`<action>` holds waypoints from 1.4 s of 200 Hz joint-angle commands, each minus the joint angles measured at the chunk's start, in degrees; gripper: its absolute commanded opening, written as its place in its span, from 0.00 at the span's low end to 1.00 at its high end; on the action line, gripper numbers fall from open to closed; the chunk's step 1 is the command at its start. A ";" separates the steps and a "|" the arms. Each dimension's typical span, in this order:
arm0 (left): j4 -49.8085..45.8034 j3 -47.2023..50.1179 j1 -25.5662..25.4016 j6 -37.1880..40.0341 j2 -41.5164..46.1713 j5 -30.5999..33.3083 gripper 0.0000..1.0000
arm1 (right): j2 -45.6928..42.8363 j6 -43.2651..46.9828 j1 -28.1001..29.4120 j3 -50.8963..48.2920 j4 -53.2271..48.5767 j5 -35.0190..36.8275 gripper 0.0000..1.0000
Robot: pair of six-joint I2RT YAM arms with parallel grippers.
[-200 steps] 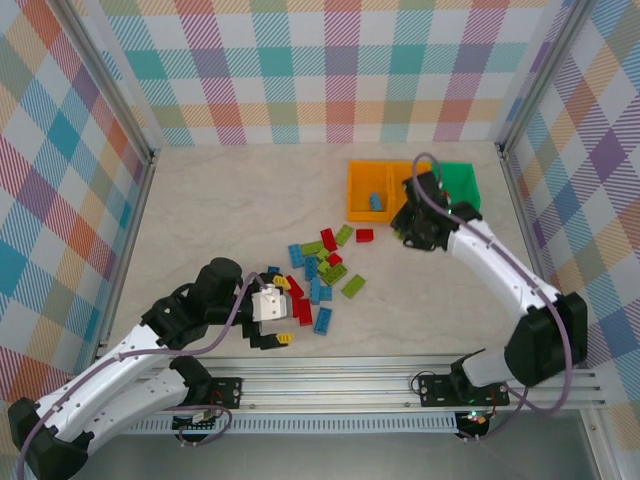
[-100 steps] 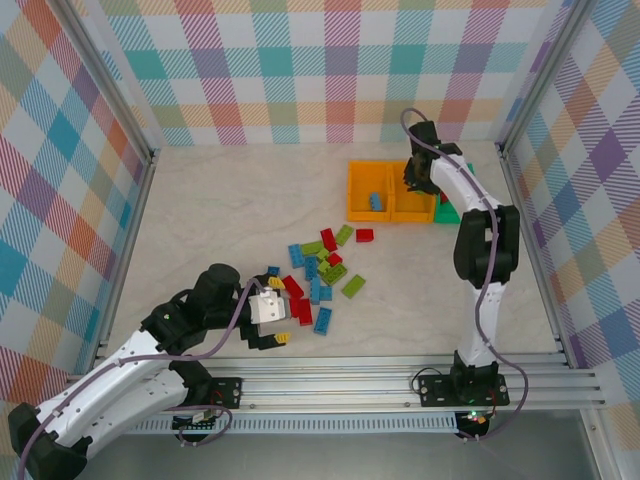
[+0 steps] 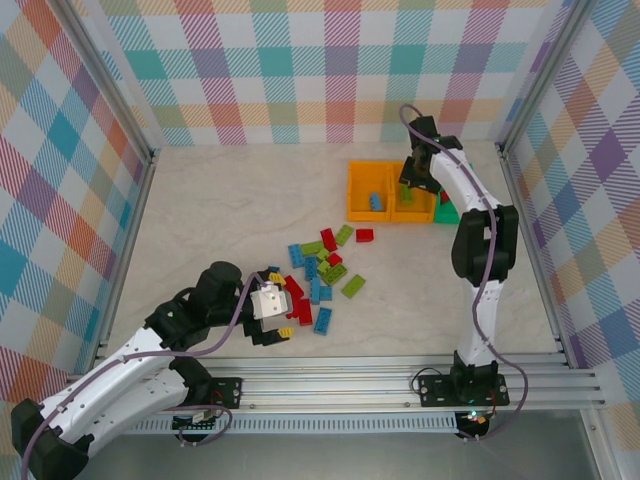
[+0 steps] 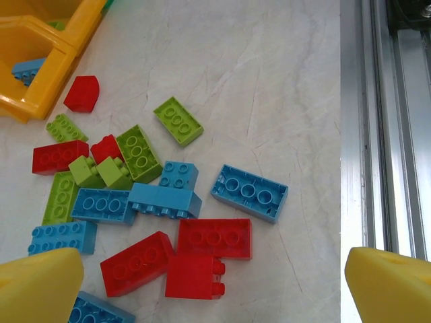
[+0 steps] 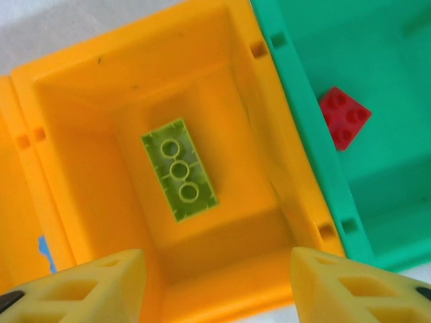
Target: Sort the legos into containers by color
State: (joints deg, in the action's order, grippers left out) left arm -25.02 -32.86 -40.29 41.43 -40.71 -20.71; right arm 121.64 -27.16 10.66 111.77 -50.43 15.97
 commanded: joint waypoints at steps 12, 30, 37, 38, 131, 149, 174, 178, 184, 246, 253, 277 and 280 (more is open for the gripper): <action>0.74 0.08 0.54 -0.25 0.19 -0.57 1.00 | -14.22 -2.07 1.06 -12.48 0.85 -10.45 0.58; 0.77 0.08 0.66 -0.03 0.19 -0.55 1.00 | -20.63 -1.33 3.90 -22.37 5.51 -14.49 0.59; 0.85 0.08 0.66 0.05 0.15 -0.81 1.00 | -22.43 -0.62 5.15 -25.62 7.13 -15.39 0.60; 0.89 0.12 0.70 0.05 0.12 -0.86 1.00 | -22.69 -0.53 5.38 -26.02 7.38 -15.50 0.60; 0.14 -0.10 0.83 -0.29 0.15 -1.55 1.00 | -10.70 3.78 16.24 -26.01 10.71 -10.87 0.97; 0.18 -0.02 0.84 -0.45 0.24 -1.75 1.00 | -6.99 4.10 16.26 -23.43 11.24 -9.33 0.97; 0.33 0.00 0.84 -0.46 0.15 -2.05 1.00 | -2.70 5.59 16.24 -20.07 11.48 -9.02 0.88; 0.40 -0.03 0.83 -0.39 0.11 -1.99 1.00 | -2.05 5.69 16.24 -19.55 11.15 -8.92 0.86; 0.41 -0.09 0.83 -0.39 0.02 -1.97 1.00 | -1.05 5.72 16.24 -18.55 10.49 -8.77 0.84; 0.67 -0.08 0.83 -0.39 -0.07 -1.66 1.00 | 2.25 5.06 16.94 -16.33 7.37 -6.59 0.66; 0.55 -0.10 0.87 -0.38 -0.07 -1.62 1.00 | 2.04 4.77 16.94 -16.97 7.56 -6.80 0.66; 0.67 -0.09 0.83 -0.30 -0.07 -1.87 1.00 | 1.61 4.07 16.92 -18.85 8.21 -6.67 0.56; 0.67 -0.10 0.83 -0.30 -0.07 -1.88 1.00 | 1.66 4.05 16.94 -18.81 8.02 -6.47 0.55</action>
State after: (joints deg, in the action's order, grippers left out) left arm -25.10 -32.84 -39.97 41.36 -40.88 -21.54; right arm 123.35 -22.13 27.20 94.28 -41.32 8.58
